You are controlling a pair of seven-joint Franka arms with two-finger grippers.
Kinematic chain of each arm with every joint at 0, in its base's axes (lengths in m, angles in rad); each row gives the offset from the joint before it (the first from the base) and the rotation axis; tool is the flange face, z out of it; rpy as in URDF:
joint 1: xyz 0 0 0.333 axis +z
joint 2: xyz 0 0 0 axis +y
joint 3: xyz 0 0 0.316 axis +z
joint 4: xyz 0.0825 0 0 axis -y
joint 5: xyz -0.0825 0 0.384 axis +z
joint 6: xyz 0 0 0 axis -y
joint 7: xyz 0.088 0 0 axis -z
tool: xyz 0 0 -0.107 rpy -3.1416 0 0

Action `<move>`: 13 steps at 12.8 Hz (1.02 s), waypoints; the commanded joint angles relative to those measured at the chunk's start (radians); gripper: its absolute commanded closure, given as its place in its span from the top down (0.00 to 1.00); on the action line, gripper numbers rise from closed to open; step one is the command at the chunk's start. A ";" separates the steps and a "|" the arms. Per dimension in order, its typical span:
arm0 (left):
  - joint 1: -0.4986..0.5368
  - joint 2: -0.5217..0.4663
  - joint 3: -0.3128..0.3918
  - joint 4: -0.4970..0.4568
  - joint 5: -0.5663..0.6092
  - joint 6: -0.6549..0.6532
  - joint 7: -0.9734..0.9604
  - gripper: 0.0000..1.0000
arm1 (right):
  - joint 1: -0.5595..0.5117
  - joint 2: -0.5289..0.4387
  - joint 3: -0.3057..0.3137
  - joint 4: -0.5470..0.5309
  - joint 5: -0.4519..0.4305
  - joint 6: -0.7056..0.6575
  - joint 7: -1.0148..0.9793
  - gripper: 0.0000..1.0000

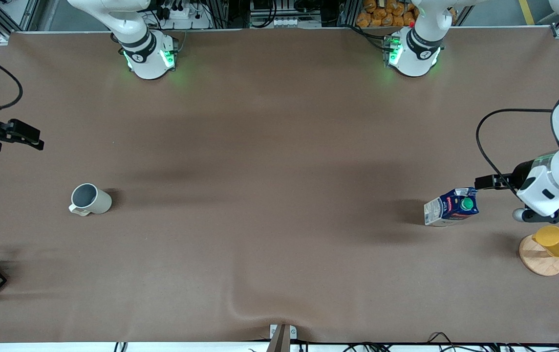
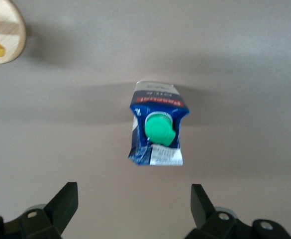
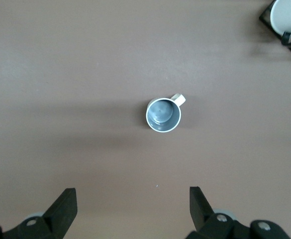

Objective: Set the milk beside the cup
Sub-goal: 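Reach the left gripper to the milk carton while the right gripper reaches the mug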

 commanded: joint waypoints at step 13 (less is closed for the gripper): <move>-0.018 0.075 -0.009 -0.085 -0.021 0.184 -0.013 1.00 | -0.138 0.372 0.004 0.017 0.012 0.229 -0.153 1.00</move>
